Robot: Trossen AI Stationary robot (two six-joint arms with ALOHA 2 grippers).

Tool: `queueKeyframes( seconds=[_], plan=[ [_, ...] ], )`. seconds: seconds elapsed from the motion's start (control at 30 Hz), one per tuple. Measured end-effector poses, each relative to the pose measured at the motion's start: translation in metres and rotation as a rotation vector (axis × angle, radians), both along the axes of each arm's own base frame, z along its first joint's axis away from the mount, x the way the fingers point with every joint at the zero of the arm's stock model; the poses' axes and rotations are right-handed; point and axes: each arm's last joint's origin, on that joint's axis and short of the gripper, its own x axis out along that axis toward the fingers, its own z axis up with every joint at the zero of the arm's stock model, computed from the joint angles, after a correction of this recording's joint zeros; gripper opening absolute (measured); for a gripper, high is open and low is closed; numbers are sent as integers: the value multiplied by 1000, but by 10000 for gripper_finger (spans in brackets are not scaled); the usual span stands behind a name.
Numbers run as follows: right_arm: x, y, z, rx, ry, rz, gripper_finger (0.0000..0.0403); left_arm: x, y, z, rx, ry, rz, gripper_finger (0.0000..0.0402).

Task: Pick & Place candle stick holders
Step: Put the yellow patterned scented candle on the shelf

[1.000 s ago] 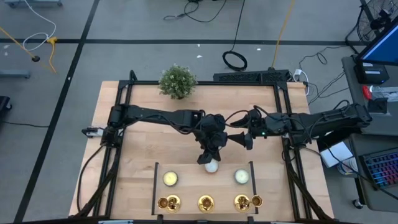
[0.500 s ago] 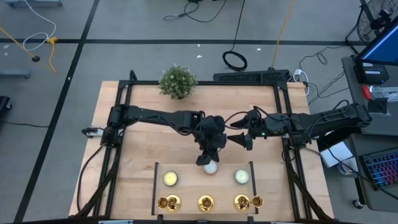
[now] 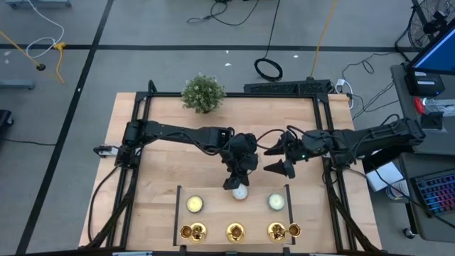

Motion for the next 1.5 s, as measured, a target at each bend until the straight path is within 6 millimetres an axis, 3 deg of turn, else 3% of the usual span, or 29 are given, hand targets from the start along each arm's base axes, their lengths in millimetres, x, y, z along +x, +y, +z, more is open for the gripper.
queueKeyframes(
  seconds=[0.23, 0.6, 0.97, 1.2, 1.5],
  plan=[
    [-22, 4, 1, -19, 67, -17, 393, 0, 0, 0, 0, -1, 0, 0],
    [-55, 12, 17, -42, -28, -14, 393, -1, 0, -1, -3, 16, 6, 0],
    [-60, 15, 12, -13, 32, -15, 393, -3, -4, -2, -4, 47, -2, 0],
    [-59, 21, 15, 131, 38, 85, 393, -3, -5, -2, -5, 48, -1, 0],
    [-61, 27, 16, 117, 24, 151, 393, -3, -5, -2, -5, 48, 0, 0]
  ],
)
